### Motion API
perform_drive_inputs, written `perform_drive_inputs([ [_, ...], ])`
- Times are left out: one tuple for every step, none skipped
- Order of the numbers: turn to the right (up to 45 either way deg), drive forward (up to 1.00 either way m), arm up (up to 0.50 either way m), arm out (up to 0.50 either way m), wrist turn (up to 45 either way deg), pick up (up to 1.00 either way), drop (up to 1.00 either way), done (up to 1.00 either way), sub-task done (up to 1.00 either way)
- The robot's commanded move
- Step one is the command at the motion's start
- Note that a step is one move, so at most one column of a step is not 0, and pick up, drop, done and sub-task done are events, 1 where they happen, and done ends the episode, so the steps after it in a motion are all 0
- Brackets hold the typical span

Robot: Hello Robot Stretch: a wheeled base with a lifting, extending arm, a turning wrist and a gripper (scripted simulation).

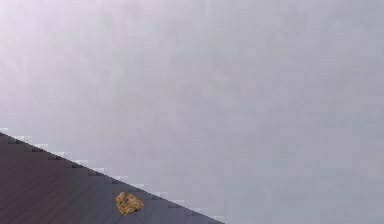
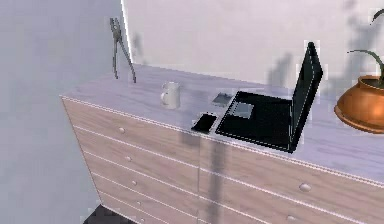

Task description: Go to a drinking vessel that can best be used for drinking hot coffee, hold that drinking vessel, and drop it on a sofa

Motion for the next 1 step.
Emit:
perform_drive_inputs([
  [0.0, 0.0, 0.5, 0.0, 0.0, 0.0, 0.0, 0.0, 0.0],
])
